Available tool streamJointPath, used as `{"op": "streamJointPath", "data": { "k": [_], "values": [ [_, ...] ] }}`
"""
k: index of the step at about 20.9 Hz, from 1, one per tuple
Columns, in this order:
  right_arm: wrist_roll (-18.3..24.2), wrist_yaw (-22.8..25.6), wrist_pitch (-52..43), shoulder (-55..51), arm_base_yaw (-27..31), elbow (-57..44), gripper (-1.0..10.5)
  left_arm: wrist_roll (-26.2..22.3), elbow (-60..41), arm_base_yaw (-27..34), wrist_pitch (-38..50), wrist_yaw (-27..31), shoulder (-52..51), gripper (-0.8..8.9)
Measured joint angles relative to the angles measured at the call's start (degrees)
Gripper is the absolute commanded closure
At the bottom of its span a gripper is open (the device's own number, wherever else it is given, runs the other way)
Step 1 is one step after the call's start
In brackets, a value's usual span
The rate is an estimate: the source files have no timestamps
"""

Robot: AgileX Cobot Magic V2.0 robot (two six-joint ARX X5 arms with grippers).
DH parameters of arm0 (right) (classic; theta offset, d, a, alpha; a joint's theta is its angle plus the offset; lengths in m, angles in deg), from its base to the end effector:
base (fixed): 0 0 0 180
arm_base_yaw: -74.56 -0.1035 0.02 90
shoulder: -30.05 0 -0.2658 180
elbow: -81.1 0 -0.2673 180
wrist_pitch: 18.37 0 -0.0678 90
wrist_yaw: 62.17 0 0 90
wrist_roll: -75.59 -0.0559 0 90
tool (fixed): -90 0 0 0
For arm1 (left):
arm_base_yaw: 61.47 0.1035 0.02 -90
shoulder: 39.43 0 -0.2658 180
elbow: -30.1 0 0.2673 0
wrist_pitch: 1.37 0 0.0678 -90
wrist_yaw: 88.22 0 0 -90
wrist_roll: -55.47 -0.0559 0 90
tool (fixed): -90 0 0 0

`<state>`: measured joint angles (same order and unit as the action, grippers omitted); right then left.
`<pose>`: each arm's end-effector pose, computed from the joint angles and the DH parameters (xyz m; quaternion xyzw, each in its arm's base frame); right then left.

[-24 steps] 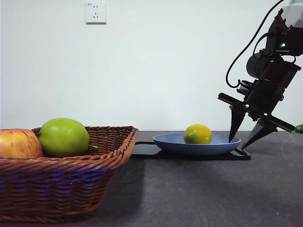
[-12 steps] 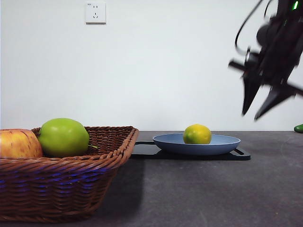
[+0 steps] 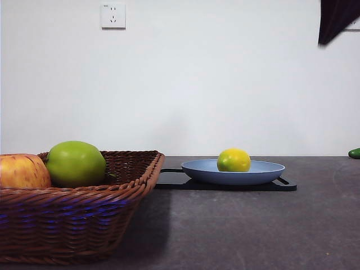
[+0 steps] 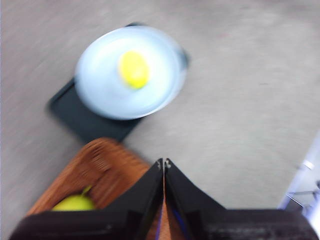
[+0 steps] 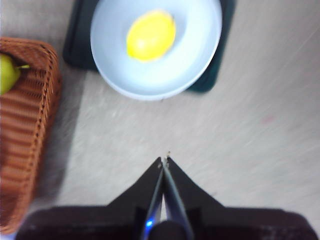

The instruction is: Take the lemon from the basket,put the lemon in the plate,hand out the plate

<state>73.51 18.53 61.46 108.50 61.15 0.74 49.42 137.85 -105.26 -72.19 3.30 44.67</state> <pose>0.2703 0.0737 0.3555 -0.0020 0.4924 0.1628 0.8550 0.2332 -0.2215 0.3844 0.1990 0.3513 -0.3495 0.8455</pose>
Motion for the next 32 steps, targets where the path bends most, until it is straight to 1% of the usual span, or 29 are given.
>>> {"op": "streamJointPath", "data": {
  "k": [1, 2, 4, 9, 11, 13, 15, 16, 19, 32],
  "values": [
    [-0.04, 3.15, -2.27, -3.91, -2.21, -1.66, 9.4, 0.00, -0.55, 1.62, 0.17, 0.00, -0.11, 8.07],
    [-0.26, 4.55, -4.63, -7.19, -3.98, -3.52, 9.4, 0.00, -1.88, 2.71, 0.66, 0.00, -0.59, 8.07],
    [-1.18, 6.64, -10.71, -14.47, -7.89, -8.85, 9.4, 0.02, -7.74, 4.13, 4.72, -0.02, -3.43, 8.07],
    [-2.29, 13.25, -29.27, -31.12, -15.32, -28.33, 9.4, 0.11, -29.77, 6.16, 24.22, -0.15, -19.12, 8.07],
    [-2.45, 15.39, -35.78, -36.89, -17.40, -37.42, 9.4, 0.96, -39.50, 6.19, 31.34, -0.17, -26.21, 8.07],
    [-2.51, 16.06, -41.68, -42.38, -18.64, -46.29, 9.4, 2.69, -48.78, 6.19, 37.75, -0.17, -33.33, 8.07],
    [-2.62, 16.98, -47.32, -47.04, -19.28, -54.03, 9.4, 4.74, -56.39, 6.19, 42.49, -0.24, -40.72, 8.07],
    [-2.62, 16.98, -48.96, -48.48, -19.32, -56.74, 9.4, 5.27, -58.51, 6.19, 43.23, -0.24, -43.58, 8.07],
    [-2.84, 17.00, -49.33, -48.68, -19.30, -58.45, 9.4, 6.12, -59.36, 6.19, 42.05, -0.17, -47.78, 8.05],
    [-2.86, 17.00, -49.35, -49.07, -19.30, -58.45, 9.4, 6.16, -59.32, 6.19, 42.88, -0.17, -47.60, 8.05]
  ]
}}
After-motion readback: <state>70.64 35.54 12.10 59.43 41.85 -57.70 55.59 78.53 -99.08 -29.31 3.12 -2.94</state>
